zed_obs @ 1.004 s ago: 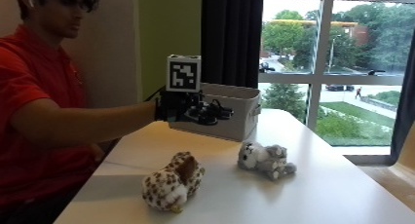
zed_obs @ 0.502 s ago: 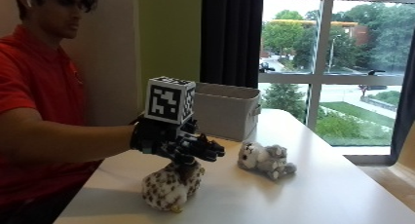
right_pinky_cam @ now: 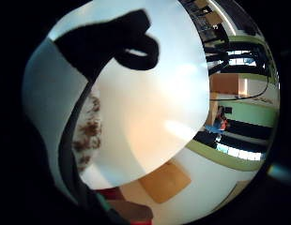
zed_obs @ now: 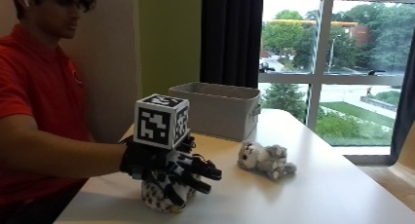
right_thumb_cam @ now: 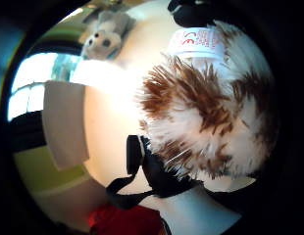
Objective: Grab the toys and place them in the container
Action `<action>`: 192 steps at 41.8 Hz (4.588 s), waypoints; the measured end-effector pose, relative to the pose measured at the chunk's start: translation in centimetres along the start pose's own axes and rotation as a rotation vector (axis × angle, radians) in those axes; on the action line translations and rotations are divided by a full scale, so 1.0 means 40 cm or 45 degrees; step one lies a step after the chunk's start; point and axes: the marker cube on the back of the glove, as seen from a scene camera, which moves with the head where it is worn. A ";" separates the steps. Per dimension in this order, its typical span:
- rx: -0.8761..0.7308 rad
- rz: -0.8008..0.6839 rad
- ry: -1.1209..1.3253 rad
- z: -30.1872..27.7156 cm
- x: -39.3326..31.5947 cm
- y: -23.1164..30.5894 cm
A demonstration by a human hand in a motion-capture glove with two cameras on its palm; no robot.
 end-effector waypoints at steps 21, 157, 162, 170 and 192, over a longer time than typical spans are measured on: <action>0.080 0.009 0.109 0.045 0.010 -0.013; 0.505 -0.912 -0.131 -0.493 -1.142 0.047; 0.488 -0.924 -0.143 -0.487 -1.143 0.047; 0.485 -0.924 -0.168 -0.484 -1.149 0.052; 0.430 -0.926 -0.180 -0.496 -1.080 0.056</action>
